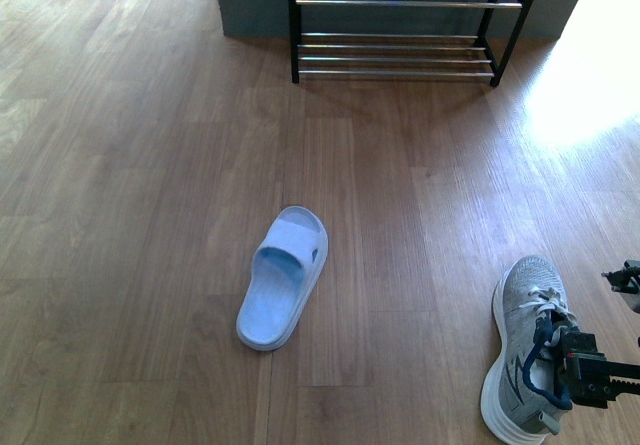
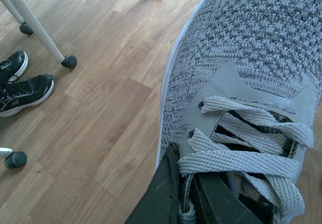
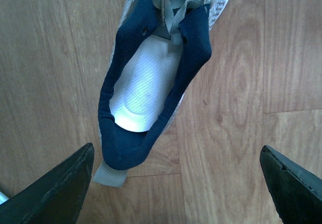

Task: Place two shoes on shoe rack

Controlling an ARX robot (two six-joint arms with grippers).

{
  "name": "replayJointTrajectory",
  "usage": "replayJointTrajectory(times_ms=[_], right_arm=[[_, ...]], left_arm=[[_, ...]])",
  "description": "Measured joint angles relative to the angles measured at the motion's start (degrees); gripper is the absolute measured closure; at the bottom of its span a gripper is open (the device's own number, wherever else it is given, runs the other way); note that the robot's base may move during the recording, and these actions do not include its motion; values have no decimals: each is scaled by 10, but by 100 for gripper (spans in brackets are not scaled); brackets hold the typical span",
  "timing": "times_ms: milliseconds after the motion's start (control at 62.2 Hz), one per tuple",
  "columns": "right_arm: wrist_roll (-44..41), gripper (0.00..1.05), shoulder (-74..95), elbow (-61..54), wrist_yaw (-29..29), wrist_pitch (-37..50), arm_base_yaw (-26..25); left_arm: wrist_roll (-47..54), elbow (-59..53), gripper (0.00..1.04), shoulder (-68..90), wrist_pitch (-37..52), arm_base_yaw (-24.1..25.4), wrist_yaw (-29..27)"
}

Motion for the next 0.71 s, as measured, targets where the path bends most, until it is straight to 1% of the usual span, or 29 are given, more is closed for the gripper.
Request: replayJointTrajectory(times_ms=[96, 129, 145, 193, 241, 386, 531, 707], right_arm=[[20, 9, 8, 7, -18, -8, -1], [18, 9, 14, 19, -31, -30, -5], [19, 9, 21, 37, -44, -56, -10], [18, 9, 38, 79, -53, -97, -19], [18, 9, 55, 117, -50, -113, -23], [18, 9, 76, 179, -46, -113, -31], [9, 9, 85, 198, -37, -111, -29], [-2, 9, 89, 203, -28, -132, -34]], left_arm=[[0, 0, 103, 0, 0, 0, 0], [0, 0, 103, 0, 0, 0, 0], [0, 0, 103, 0, 0, 0, 0], [0, 0, 103, 0, 0, 0, 0], [0, 0, 103, 0, 0, 0, 0], [0, 0, 103, 0, 0, 0, 0], [0, 0, 103, 0, 0, 0, 0], [0, 0, 103, 0, 0, 0, 0]])
